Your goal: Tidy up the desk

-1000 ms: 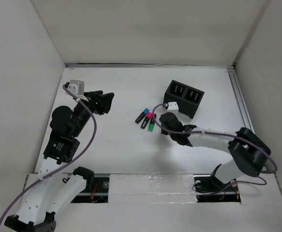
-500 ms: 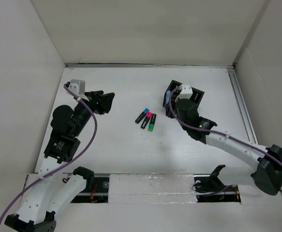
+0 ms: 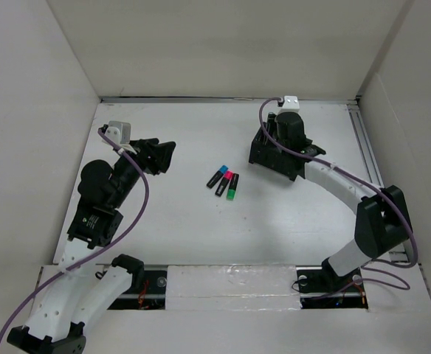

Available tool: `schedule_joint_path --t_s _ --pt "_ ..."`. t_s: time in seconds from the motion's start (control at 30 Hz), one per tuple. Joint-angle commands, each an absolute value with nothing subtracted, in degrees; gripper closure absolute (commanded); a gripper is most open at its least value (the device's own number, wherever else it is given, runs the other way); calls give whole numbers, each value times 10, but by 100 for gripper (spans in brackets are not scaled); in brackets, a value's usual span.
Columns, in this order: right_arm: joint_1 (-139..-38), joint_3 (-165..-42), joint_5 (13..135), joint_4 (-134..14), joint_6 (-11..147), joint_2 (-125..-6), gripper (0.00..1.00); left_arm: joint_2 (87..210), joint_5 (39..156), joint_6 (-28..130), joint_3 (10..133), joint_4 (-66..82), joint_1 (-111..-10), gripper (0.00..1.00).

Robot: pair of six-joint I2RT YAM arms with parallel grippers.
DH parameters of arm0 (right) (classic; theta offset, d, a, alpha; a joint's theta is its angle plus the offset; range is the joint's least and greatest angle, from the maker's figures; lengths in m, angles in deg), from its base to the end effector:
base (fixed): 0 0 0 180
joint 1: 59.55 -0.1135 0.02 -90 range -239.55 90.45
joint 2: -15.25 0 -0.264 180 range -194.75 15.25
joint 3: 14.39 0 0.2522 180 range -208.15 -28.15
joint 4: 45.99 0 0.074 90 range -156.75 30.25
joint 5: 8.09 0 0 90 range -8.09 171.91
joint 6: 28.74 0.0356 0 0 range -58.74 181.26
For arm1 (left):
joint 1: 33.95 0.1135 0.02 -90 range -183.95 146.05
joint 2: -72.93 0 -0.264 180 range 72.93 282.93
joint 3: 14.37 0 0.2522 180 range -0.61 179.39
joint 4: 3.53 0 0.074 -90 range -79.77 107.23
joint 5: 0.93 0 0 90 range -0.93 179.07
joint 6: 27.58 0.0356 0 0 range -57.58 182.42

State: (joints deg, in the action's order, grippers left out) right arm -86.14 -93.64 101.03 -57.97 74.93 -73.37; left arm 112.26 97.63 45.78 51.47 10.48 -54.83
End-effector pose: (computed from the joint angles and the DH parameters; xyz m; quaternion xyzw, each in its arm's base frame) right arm 0.3296 0.1519 0.2972 0.0014 0.8197 0.0626 0.5693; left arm 0.1365 -0.0577 0.4170 0.0813 0.6216 -0.2943 0.7214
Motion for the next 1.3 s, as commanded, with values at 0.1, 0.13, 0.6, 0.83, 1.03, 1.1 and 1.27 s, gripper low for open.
schedule_joint_path --t_s 0.1,0.13,0.6,0.83,1.03,1.1,1.27 --pt "-854 -965 997 -585 740 -737 77 1115 986 454 517 79 -547 48" --pt "-854 -965 997 -586 741 -739 76 1115 986 454 517 79 -547 48" --pt "-849 -964 1022 -620 763 -762 70 1115 988 455 517 79 -547 48" --pt "-849 -961 1027 -624 767 -755 54 1118 986 455 516 78 -547 48" --pt "-849 -955 1046 -627 777 -748 45 1119 989 455 516 78 -547 48" --pt "-849 -936 1051 -616 779 -727 45 1120 986 455 517 79 -547 48" --pt "-887 -902 1047 -570 781 -677 70 1118 987 455 517 79 -547 48"
